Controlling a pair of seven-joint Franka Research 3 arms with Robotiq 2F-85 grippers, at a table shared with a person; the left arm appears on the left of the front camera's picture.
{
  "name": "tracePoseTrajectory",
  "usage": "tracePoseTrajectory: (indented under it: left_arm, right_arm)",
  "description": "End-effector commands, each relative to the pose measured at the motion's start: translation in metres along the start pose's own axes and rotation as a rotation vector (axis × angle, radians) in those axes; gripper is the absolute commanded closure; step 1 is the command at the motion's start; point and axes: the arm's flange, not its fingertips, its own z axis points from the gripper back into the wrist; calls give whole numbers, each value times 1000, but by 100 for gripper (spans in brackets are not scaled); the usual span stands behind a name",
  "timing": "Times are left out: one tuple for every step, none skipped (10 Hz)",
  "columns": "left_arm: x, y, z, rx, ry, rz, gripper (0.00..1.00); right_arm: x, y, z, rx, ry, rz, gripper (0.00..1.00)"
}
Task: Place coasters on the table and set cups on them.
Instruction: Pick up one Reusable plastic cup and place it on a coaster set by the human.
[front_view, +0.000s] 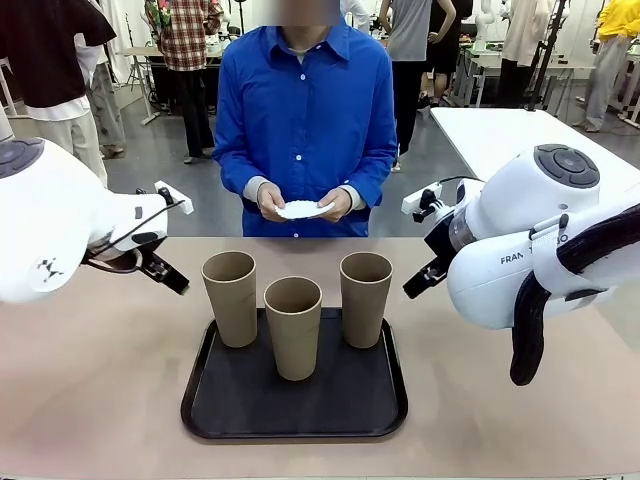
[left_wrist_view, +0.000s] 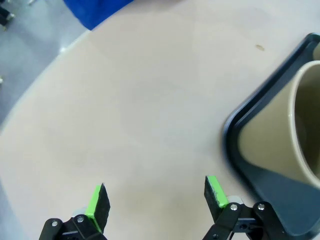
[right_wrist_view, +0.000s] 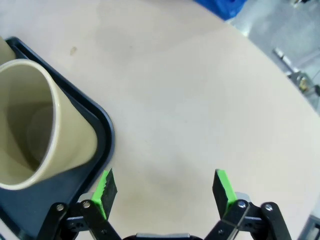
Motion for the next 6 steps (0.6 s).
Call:
tracePoseTrajectory:
  left_arm:
    - [0,4,65,122,-39,-15,0]
    - [-6,10,93,118,-24,-8,0]
    - [-19,5,113,-4,-8,-28,0]
    - [-37,-7,134,-67,43,-52,0]
    - [-50,-19,154,-86,76,-72,0]
    - [-61,-30,167,-113,102,-85,0]
  right_arm:
    - [-14,16,71,19,-100,-16,0]
    - [-20,11,95,47,-66,-67,0]
    - [-36,6,113,72,17,-99,0]
    - [-65,4,133,43,81,-103,0]
    - [-90,-2,139,-3,156,-129,0]
    - [-113,-13,133,-18,250,-172,0]
